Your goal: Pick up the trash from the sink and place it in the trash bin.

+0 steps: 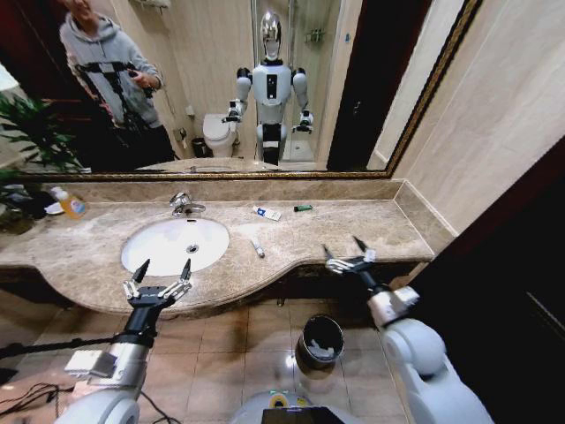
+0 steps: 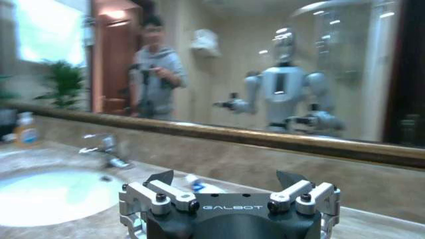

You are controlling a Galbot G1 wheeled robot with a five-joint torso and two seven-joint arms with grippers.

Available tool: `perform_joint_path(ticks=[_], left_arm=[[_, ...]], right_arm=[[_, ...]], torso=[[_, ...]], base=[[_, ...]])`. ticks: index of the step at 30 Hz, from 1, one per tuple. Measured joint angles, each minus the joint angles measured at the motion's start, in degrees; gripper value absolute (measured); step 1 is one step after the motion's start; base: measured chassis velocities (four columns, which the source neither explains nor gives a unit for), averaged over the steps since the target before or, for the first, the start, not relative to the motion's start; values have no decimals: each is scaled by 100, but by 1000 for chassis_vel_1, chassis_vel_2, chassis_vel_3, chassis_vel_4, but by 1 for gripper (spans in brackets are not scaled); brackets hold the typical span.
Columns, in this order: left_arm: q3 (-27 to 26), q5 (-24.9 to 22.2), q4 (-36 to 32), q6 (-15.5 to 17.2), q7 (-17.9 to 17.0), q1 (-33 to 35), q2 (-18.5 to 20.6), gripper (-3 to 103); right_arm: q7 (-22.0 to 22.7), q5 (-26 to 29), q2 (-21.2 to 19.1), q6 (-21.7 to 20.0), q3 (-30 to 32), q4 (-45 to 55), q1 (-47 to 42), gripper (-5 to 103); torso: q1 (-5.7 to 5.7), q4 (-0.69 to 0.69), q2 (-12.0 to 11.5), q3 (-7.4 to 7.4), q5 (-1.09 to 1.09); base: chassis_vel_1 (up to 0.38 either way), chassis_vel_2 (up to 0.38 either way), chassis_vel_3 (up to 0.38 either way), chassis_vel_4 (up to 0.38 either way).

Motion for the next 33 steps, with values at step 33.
perform_joint_path(ticks=[33], left_arm=[[0,0,0,0,-1,0,0,100]], right_arm=[[1140,-156,930,-240,-3292,-3152,2859,103]], torso=[[0,-1,0,0,-2]], base=[[0,0,0,0]])
